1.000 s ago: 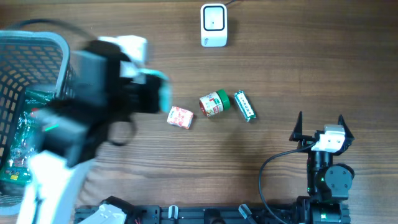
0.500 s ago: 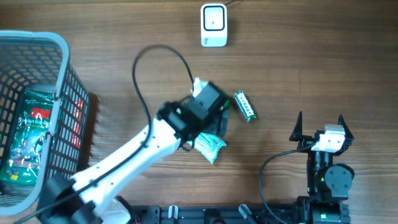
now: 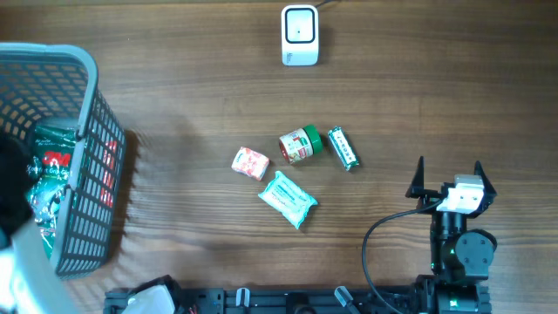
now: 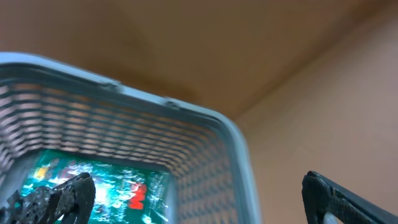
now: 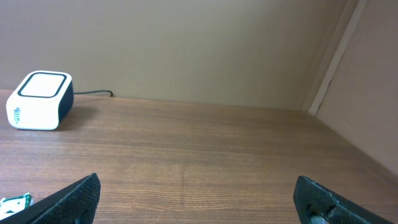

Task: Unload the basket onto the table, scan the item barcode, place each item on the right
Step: 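Reach the left gripper back into the basket toward the green glove pack, then lift the green 3M glove pack out and drop it left of the jar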

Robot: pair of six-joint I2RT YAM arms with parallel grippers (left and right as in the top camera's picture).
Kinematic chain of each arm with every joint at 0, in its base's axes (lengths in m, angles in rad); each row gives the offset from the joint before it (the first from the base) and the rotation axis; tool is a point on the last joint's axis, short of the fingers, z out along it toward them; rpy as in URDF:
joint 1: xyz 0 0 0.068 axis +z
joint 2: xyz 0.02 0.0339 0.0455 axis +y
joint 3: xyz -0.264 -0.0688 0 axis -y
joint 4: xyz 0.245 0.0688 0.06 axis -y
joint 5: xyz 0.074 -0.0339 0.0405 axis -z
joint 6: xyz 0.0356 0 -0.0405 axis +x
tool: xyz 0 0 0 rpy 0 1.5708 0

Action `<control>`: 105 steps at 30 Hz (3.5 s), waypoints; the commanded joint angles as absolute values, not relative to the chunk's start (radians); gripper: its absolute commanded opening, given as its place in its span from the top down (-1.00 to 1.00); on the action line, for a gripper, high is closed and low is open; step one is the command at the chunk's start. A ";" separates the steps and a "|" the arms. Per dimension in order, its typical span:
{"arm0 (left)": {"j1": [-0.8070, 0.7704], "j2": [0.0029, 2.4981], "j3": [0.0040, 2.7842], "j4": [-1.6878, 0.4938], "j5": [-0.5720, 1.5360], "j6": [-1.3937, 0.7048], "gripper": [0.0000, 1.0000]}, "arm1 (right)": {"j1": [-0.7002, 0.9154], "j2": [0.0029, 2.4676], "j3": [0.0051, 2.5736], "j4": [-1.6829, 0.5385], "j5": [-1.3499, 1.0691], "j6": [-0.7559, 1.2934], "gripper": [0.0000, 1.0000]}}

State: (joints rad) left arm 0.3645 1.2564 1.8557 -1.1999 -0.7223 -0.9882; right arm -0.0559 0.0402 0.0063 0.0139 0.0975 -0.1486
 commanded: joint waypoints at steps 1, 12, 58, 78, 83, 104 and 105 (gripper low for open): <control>0.682 1.457 1.836 -1.319 -0.240 -1.044 -1.00 | -0.057 0.036 0.005 0.017 0.103 -0.158 -0.99; 0.802 1.882 1.676 -1.248 -0.186 -1.317 -1.00 | -0.057 0.036 0.005 0.017 0.103 -0.157 -0.99; 0.671 1.930 1.143 -0.757 -0.253 -1.871 -1.00 | -0.057 0.036 0.005 0.017 0.103 -0.158 -0.99; 0.741 1.217 1.277 -0.694 -0.107 -1.264 0.92 | -0.057 0.036 0.005 0.017 0.103 -0.158 -1.00; 0.567 0.967 1.277 -0.652 0.235 -0.992 0.92 | -0.057 0.036 0.005 0.017 0.103 -0.157 -0.99; -0.350 1.345 0.787 -0.628 -0.154 -0.424 0.92 | -0.057 0.036 0.005 0.017 0.103 -0.157 -1.00; -0.350 1.345 0.783 -0.617 -0.146 -0.424 0.51 | -0.057 0.036 0.005 0.017 0.103 -0.157 -0.99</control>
